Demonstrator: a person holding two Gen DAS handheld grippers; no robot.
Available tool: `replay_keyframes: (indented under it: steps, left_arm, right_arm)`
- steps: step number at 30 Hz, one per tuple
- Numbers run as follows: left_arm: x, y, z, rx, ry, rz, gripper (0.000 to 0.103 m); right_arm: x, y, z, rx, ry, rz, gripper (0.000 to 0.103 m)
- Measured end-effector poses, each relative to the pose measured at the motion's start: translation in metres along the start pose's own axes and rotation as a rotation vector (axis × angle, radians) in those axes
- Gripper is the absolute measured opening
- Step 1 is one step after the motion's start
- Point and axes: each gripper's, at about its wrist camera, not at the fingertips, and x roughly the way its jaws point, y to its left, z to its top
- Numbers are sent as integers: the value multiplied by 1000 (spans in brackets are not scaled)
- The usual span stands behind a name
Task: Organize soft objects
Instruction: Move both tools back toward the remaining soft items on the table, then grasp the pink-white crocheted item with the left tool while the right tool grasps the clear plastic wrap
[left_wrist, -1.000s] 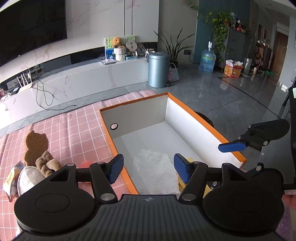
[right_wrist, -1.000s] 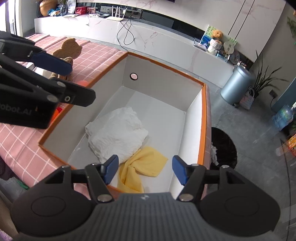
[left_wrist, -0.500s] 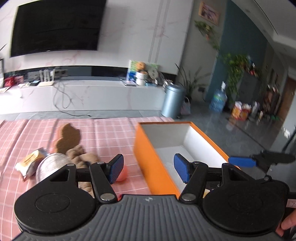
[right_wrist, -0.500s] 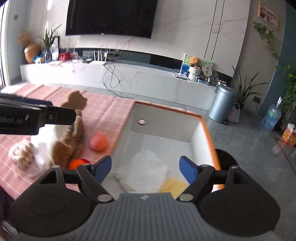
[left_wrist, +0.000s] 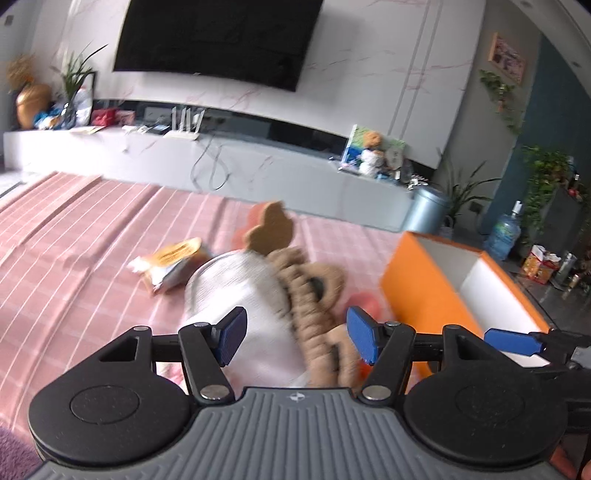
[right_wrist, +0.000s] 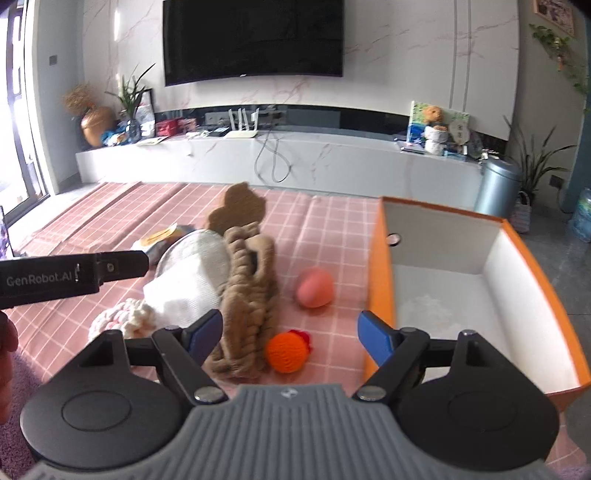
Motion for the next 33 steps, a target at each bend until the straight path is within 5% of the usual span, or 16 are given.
replay_keyframes:
  steps: [3, 11, 19, 25, 33]
  left_arm:
    - [1, 19, -14, -1, 31, 38, 73]
    - [6, 31, -30, 61, 48, -4, 73]
    - [31, 28, -45, 231, 110, 164, 80]
    - [55, 23, -54, 387, 218, 276, 80]
    - [75, 25, -60, 447, 272, 288, 87]
  right_arm:
    - [11, 13, -5, -25, 18, 17, 79]
    - [44, 21, -18, -53, 100, 20, 68]
    - [59, 26, -18, -61, 115, 65, 63]
    - [59, 37, -3, -119, 46, 108, 58]
    - [91, 63, 15, -213, 68, 235, 58]
